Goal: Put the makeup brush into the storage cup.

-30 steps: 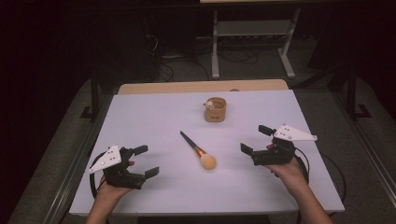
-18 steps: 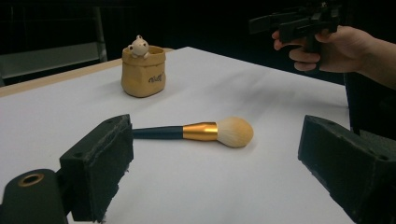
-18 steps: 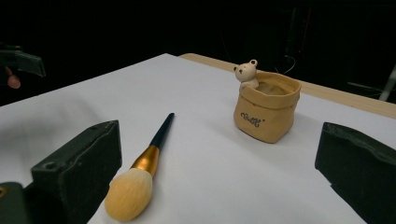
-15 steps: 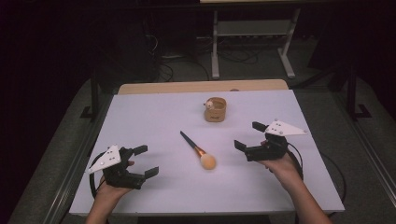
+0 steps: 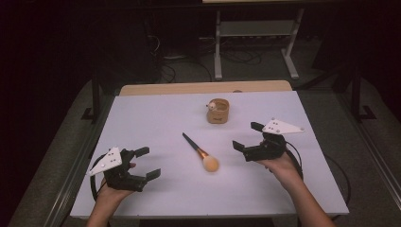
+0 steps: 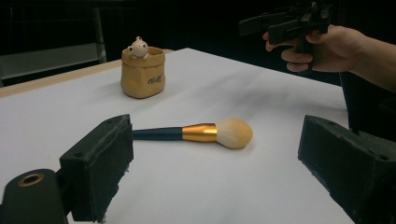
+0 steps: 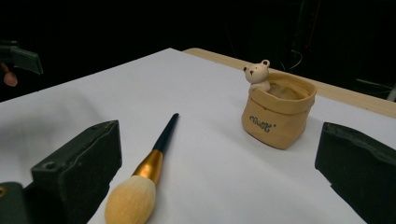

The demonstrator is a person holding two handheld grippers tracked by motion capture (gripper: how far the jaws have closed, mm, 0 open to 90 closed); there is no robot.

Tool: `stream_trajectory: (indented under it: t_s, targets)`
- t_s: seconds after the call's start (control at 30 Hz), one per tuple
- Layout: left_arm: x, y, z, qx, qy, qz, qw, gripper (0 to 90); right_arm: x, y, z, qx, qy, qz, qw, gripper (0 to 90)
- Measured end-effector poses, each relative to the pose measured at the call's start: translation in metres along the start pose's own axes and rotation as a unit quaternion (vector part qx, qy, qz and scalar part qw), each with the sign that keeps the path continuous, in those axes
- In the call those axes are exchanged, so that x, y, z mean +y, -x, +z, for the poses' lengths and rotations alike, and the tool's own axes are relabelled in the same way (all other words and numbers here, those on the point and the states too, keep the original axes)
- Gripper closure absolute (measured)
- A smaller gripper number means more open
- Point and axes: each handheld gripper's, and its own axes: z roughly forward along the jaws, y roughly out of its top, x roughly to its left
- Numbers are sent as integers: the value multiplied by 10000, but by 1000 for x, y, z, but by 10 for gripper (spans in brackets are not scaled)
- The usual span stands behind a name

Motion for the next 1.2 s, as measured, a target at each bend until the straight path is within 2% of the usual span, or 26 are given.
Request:
stream_trajectory:
  t_s: [0.6,1.2]
  targets:
    - [0,0,1,-38,19,-5,10000,99,18,-4,19,108,70,-63,9999,0]
    - [0,1,1,-56,24,5,10000,99,28,-6,34,239,177,-52,9995,0]
